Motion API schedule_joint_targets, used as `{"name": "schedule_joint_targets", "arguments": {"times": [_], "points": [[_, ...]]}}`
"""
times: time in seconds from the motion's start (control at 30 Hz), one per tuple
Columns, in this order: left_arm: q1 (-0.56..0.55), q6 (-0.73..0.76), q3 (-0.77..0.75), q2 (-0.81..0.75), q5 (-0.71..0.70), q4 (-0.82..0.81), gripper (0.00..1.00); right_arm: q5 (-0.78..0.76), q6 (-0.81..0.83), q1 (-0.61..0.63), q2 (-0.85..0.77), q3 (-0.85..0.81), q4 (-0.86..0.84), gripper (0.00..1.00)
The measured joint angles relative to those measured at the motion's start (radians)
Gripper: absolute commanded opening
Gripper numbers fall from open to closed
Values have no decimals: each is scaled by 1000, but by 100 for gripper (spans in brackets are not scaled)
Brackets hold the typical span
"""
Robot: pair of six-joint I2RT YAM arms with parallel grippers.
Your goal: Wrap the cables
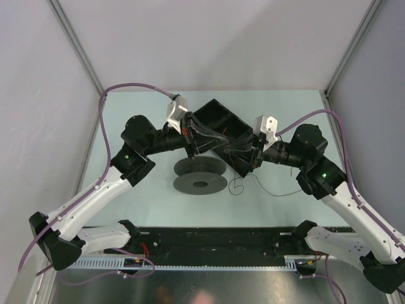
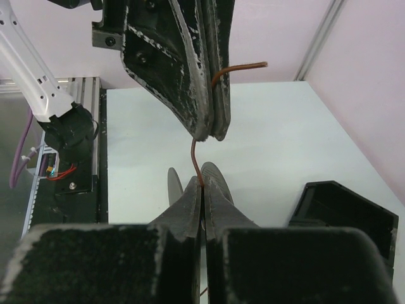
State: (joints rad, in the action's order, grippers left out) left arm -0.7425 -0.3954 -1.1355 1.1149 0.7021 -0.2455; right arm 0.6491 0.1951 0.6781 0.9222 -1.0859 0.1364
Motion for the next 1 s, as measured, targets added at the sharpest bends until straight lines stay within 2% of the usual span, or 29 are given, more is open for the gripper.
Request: {"name": "schedule_joint_targets", "arguments": {"times": [0.1, 0.27, 0.33, 0.4, 0.43, 0.47, 0.57, 0.63, 0.73, 0.97, 1.0], "points": [[-2, 3, 5, 0, 2, 0, 0, 0, 5, 2, 0, 0, 2, 3], [-2, -6, 7, 0, 18, 11, 0, -24, 48, 6, 0, 0, 19, 40], [-1, -16, 8, 0, 32, 21, 0, -45, 79, 9, 0, 2, 32, 49], [0, -27, 8, -1, 46, 26, 0, -66, 111, 14, 0, 14, 30, 52], [0, -34, 8, -2, 55, 27, 0, -77, 126, 18, 0, 25, 27, 50], [1, -42, 8, -3, 63, 29, 0, -88, 139, 23, 0, 38, 24, 44], [3, -51, 8, -8, 70, 45, 0, -108, 171, 39, 4, 68, 23, 15], [6, -52, 8, -14, 71, 71, 0, -127, 195, 50, 6, 77, 24, 4], [11, -49, 8, -20, 71, 122, 0, -159, 230, 58, 3, 78, 20, 0], [26, -40, 28, -26, 70, 271, 0, -190, 340, 64, -46, 78, 25, 0], [27, -40, 28, -20, 76, 286, 0, -190, 355, 66, -52, 78, 28, 4]]}}
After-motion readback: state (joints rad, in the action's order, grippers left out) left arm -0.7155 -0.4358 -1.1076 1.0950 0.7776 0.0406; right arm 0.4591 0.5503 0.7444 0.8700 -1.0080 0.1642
